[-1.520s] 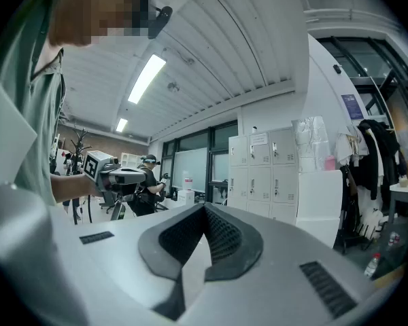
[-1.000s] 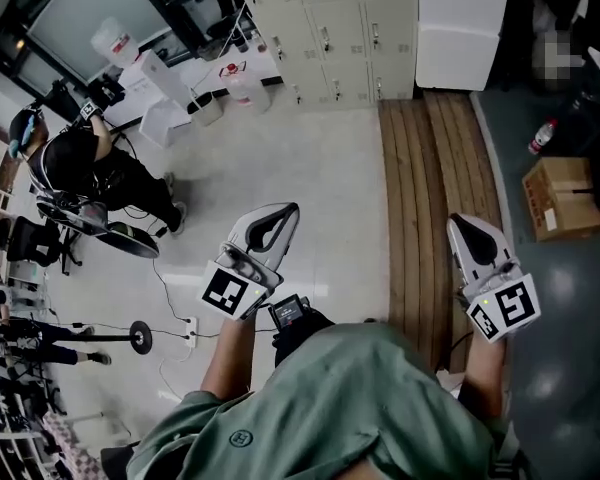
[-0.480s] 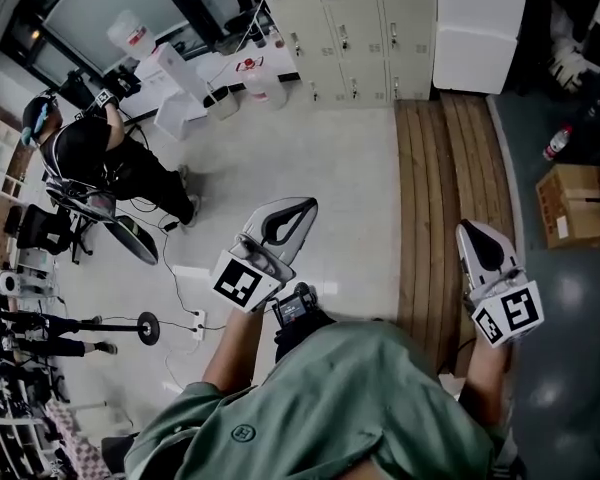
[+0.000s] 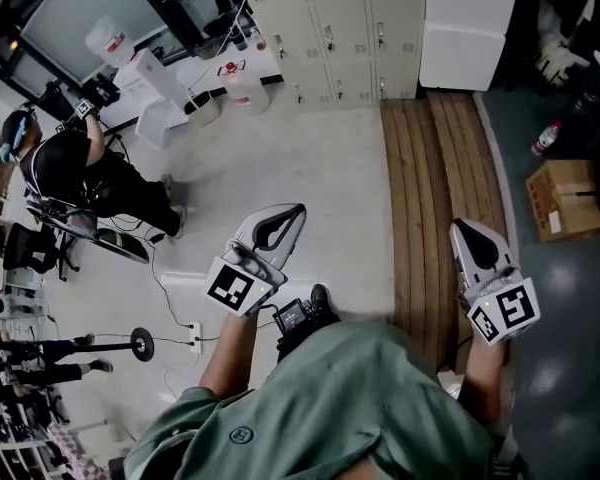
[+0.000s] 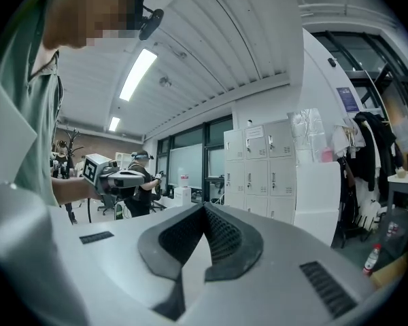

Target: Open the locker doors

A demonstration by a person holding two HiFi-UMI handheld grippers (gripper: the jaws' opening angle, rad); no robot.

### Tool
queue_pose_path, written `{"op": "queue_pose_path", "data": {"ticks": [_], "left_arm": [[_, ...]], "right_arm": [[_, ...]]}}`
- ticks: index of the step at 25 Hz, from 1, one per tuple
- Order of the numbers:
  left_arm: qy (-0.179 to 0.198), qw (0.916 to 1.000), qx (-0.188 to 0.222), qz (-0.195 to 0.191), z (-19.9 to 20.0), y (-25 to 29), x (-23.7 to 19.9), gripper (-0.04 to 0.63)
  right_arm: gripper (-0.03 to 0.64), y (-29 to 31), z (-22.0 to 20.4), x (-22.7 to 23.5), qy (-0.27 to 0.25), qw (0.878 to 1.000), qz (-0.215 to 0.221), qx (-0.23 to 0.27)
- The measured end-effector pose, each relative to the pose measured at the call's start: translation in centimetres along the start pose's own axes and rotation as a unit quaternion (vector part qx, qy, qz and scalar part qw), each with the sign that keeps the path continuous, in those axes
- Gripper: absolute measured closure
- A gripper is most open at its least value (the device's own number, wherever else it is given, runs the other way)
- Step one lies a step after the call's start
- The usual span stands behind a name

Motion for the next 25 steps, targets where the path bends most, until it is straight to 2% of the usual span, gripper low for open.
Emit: {"op": "queue_pose_path", "data": {"ticks": [3, 8, 19, 25], "left_arm": [[0.006, 0.9997, -0.022, -0.007, -1.2, 0.8, -2.5, 0.604], [-0.008, 0.9991, 0.027, -0.032, -2.2, 1.3, -7.8, 0.604], [-0.004, 0.9966, 0.05, -0.065, -5.2, 1.6, -19.2, 0.604], [-0.013, 0.9957, 0.057, -0.072, -5.9, 4.4, -22.4, 0.604]], "right_arm": [[0.614, 2.2, 0.0, -0.3, 0.0, 1.0, -0.007, -0.006], [0.614, 8.0, 0.8, -1.3, -0.005, 1.0, -0.019, -0.008], [0.614, 19.8, 2.2, -4.3, 0.007, 0.999, -0.045, 0.023], [0.613, 23.7, 3.4, -2.4, 0.009, 0.999, -0.049, 0.02]]}}
Point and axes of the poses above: the fingertips, and each gripper's own axes: y forward along the fingers, x to its right, z out of its top, the point moved 7 cm from there along -y, backward along the fingers, and after that the axes turned 1 degree about -x, right-handed, at the moved point
